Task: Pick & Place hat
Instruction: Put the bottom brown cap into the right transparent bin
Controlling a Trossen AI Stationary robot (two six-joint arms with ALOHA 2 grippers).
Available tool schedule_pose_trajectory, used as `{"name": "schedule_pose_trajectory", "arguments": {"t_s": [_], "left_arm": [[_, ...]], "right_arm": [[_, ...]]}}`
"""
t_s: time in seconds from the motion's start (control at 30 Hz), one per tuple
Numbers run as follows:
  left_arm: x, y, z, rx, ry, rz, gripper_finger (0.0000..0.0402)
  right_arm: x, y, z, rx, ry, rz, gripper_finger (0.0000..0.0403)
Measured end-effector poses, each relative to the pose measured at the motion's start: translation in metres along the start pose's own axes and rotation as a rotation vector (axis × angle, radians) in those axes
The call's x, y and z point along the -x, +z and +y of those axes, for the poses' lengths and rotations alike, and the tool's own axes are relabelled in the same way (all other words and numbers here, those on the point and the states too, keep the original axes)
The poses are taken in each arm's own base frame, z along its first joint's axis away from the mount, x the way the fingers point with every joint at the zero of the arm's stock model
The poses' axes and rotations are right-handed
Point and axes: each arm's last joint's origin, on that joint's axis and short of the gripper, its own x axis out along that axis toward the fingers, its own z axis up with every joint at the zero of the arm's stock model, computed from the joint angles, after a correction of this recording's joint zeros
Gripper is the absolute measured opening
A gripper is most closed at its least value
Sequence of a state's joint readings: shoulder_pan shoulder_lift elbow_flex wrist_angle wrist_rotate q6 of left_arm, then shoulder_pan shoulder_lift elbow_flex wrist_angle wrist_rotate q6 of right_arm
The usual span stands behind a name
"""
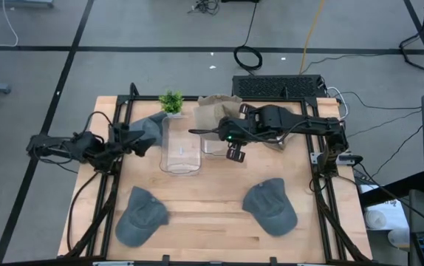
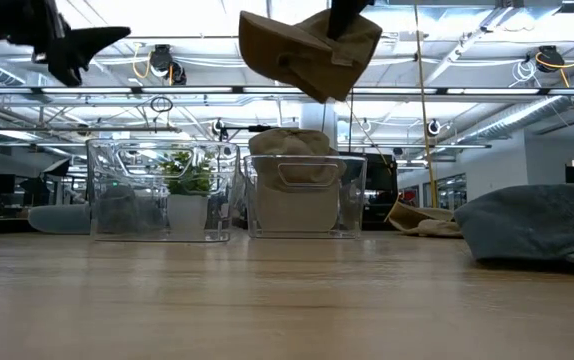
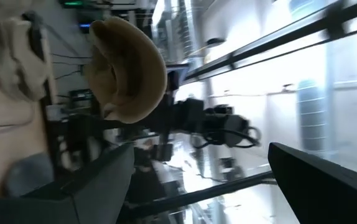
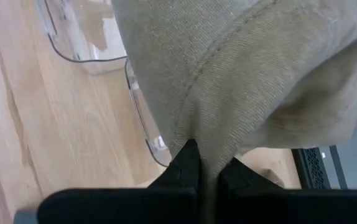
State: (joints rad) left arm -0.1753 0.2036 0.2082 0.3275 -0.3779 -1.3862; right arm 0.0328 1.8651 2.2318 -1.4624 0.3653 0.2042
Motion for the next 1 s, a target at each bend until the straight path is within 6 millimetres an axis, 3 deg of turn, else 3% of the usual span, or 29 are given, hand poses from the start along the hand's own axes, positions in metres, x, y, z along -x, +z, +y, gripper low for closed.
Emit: {"name": "schedule_pose_trajectory", "arguments": {"t_s": [0.3, 0.53, 0.77, 1.0], "left_arm": [[-0.040, -0.007, -0.038, 0.003, 0.102, -0.007, 0.0381], [-0.071, -0.009, -0.057, -0.052, 0.119, 0.005, 0.0381], [-0.100, -0.006, -0.064, -0.080, 0.144, 0.021, 0.0381], [-0.127, -0.003, -0.056, -0.084, 0.197, 0.066, 0.0381]], "right_arm": [[0.011, -0.003, 0.003, 0.025, 0.012, -0.030, 0.0000], [0.036, -0.002, -0.001, 0.054, -0.004, -0.096, 0.0000], [0.041, -0.006, -0.004, 0.065, -0.002, -0.070, 0.0000], [0.041, -0.008, -0.004, 0.076, -0.005, -0.053, 0.0000]]}}
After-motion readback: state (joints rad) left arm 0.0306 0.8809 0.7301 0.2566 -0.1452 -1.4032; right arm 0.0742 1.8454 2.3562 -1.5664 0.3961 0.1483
